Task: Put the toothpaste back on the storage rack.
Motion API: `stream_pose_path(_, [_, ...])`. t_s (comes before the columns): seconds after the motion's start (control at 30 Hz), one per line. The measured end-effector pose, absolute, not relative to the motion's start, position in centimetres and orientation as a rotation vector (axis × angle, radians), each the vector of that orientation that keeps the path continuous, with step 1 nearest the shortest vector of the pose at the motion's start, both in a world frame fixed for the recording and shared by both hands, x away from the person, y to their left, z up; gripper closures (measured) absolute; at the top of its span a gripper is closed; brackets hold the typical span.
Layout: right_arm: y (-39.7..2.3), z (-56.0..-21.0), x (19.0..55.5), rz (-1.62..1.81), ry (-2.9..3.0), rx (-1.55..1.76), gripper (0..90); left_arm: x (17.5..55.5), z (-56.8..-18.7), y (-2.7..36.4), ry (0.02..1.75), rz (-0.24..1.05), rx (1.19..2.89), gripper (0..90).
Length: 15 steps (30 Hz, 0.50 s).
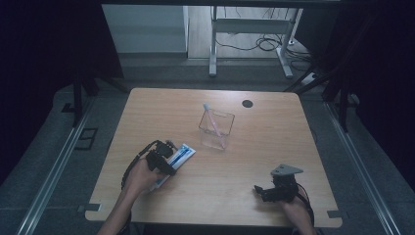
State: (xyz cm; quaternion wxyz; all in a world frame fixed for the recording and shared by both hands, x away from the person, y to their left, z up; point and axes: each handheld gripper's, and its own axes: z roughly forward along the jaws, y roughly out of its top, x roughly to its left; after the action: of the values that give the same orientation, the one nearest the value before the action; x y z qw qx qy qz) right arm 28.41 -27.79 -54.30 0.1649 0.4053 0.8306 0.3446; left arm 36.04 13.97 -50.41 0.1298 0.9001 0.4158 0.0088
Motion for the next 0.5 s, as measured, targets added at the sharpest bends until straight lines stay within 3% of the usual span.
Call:
stream_pose_path(0.27, [-27.8,-54.3,28.4,0.981,2.367,1.152,2.0,36.1,-49.9,14.5,1.213,-0.01,2.579,67.4])
stream_pose_path(0.5, [-27.8,-54.3,28.4,0.982,2.367,1.154,2.1,35.9,-49.9,15.3,1.215,0.008,2.518,72.5])
